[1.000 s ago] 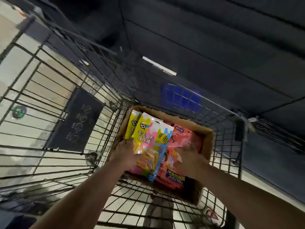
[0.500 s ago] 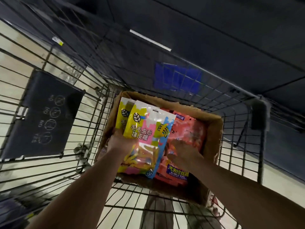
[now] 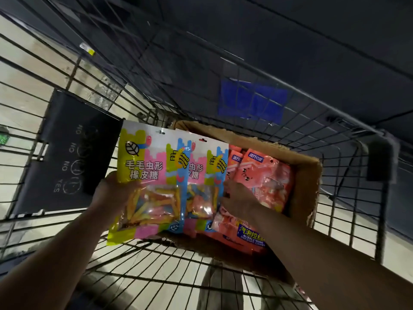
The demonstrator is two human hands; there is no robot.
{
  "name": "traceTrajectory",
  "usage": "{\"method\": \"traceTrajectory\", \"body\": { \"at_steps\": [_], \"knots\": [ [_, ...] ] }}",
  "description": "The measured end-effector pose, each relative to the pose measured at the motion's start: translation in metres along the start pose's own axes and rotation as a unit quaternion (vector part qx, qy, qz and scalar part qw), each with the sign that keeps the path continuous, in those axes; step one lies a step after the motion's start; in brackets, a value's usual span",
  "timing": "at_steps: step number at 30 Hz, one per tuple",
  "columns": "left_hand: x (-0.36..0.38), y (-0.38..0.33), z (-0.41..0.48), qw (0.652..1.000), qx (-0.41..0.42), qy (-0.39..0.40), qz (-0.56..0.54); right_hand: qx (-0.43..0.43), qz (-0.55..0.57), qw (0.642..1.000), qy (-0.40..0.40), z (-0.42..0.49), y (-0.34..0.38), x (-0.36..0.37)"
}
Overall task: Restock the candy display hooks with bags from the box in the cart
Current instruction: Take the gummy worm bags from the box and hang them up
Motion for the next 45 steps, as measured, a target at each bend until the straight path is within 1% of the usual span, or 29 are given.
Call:
{"method": "traceTrajectory", "body": {
  "at_steps": [4,6,10,13,15,17,19,26,30,33,36,38,41,45],
  "knots": [
    [-0.004,0.0,0.004,1.0,-0.012,-0.009,0.028,-0.027,0.061,0.998,-0.012,0.016,0.008,0.013],
    [-0.003,0.002,0.006,0.999,-0.023,-0.013,0.035,-0.033,0.117,0.992,-0.026,0.022,0.01,0.017],
    [-0.002,0.011,0.013,0.998,-0.029,-0.025,0.042,0.029,0.261,0.965,-0.018,0.032,0.009,0.024],
    [-0.001,0.014,0.017,0.998,-0.023,-0.03,0.041,0.087,0.303,0.949,-0.009,0.045,0.008,0.028],
    [-0.001,0.017,0.02,0.999,-0.019,-0.034,0.033,0.111,0.316,0.942,-0.006,0.051,0.008,0.03],
    [-0.001,0.018,0.02,0.999,-0.015,-0.038,0.016,0.116,0.33,0.937,-0.017,0.057,0.004,0.029],
    [-0.001,0.02,0.02,0.999,-0.013,-0.037,-0.005,0.107,0.34,0.934,-0.034,0.056,-0.001,0.026],
    [-0.003,0.024,0.015,0.995,-0.036,-0.016,-0.095,0.055,0.397,0.915,-0.046,0.036,0.001,0.027],
    [-0.009,0.017,0.003,0.993,-0.046,0.0,-0.108,0.023,0.39,0.92,-0.039,0.016,0.008,0.02],
    [-0.009,0.012,-0.013,0.989,-0.058,0.027,-0.135,0.014,0.374,0.925,-0.062,-0.006,0.006,0.002],
    [-0.001,0.012,-0.025,0.985,-0.042,0.066,-0.153,0.011,0.347,0.934,-0.084,-0.03,-0.002,-0.022],
    [0.006,0.001,-0.039,0.986,-0.026,0.07,-0.15,0.0,0.335,0.937,-0.102,-0.047,-0.009,-0.038],
    [0.015,-0.028,-0.065,0.981,-0.023,0.068,-0.178,0.007,0.319,0.938,-0.137,-0.071,-0.022,-0.059],
    [0.02,-0.065,-0.095,0.974,0.014,0.089,-0.205,0.014,0.348,0.922,-0.172,-0.108,-0.036,-0.084]
  ]
}}
Point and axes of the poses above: each hand's wrist, its own z-axis towards the middle knuckle, its own x-axis out of the palm, y = z × x, the point moved 3 cm from there along z, towards the middle knuckle, and after that the axes turned 13 degrees about -z, right-handed, at the moved point
